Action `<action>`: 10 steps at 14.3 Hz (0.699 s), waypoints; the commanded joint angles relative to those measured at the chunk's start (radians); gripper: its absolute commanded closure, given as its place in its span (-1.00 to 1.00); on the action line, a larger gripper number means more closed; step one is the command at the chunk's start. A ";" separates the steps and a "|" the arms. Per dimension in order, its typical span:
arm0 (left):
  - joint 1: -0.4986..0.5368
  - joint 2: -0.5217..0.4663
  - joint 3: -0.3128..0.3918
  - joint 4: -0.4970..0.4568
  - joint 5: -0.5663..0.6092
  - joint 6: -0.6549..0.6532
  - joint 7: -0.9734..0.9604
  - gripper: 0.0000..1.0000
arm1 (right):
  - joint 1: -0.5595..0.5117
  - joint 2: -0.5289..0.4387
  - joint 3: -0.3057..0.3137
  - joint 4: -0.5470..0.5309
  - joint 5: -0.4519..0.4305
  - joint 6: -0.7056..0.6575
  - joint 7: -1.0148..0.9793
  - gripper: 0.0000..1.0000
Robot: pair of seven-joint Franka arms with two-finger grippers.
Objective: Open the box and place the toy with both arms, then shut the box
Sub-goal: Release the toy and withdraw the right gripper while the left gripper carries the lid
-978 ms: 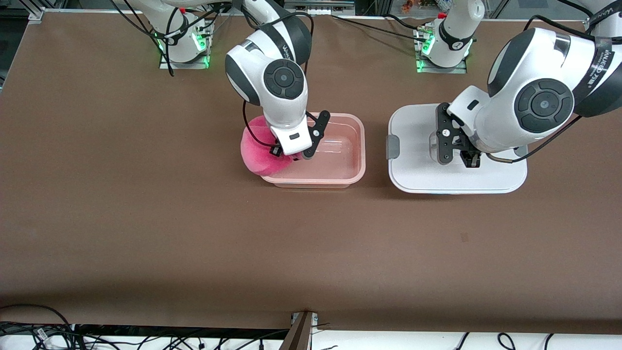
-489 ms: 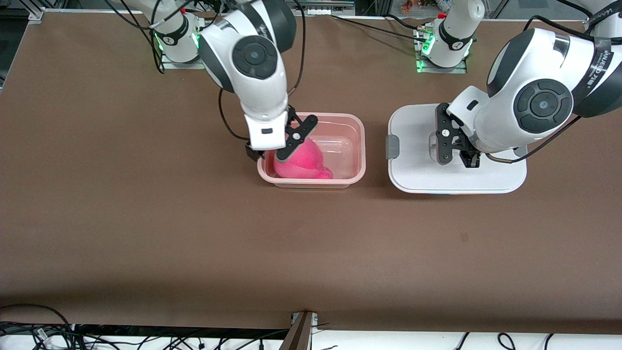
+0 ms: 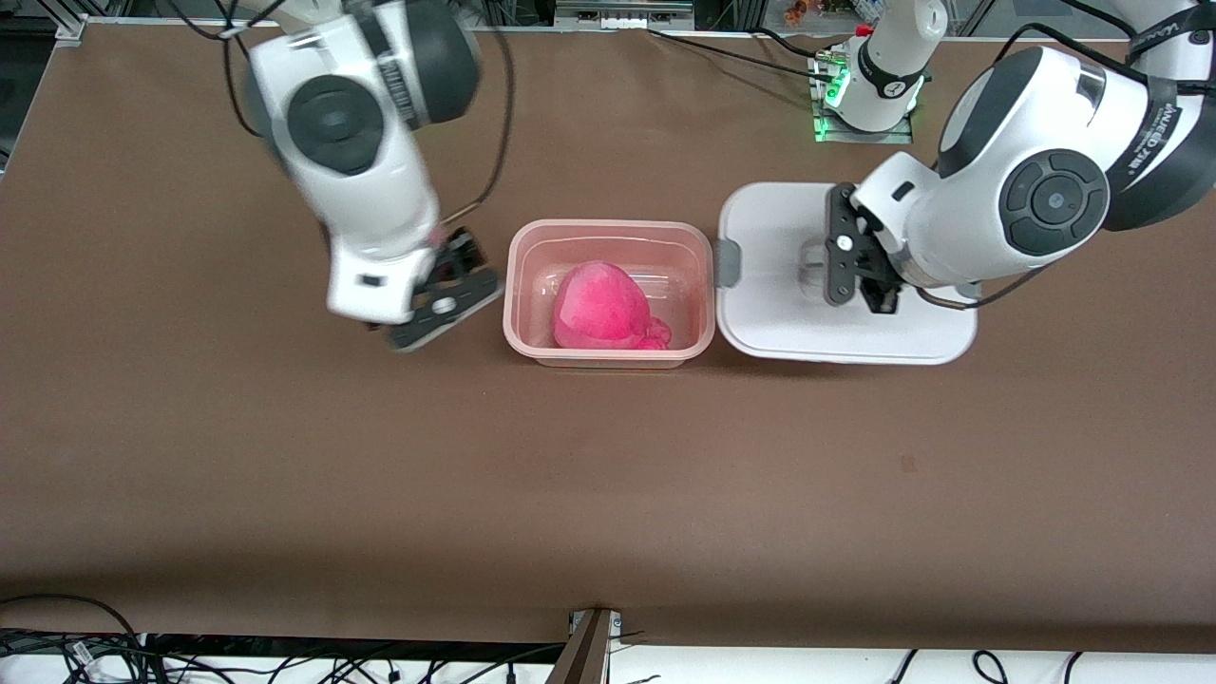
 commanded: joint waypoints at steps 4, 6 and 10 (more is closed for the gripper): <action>-0.116 0.017 -0.107 0.019 -0.047 0.120 -0.080 1.00 | -0.084 -0.033 -0.211 -0.006 0.190 -0.095 -0.007 -1.00; -0.198 0.048 -0.106 0.013 -0.033 0.182 -0.237 1.00 | -0.120 -0.043 -0.217 -0.006 0.184 -0.117 -0.010 -1.00; -0.253 0.144 -0.103 0.006 -0.029 0.327 -0.340 1.00 | -0.219 -0.098 -0.239 -0.023 0.175 -0.153 -0.004 -1.00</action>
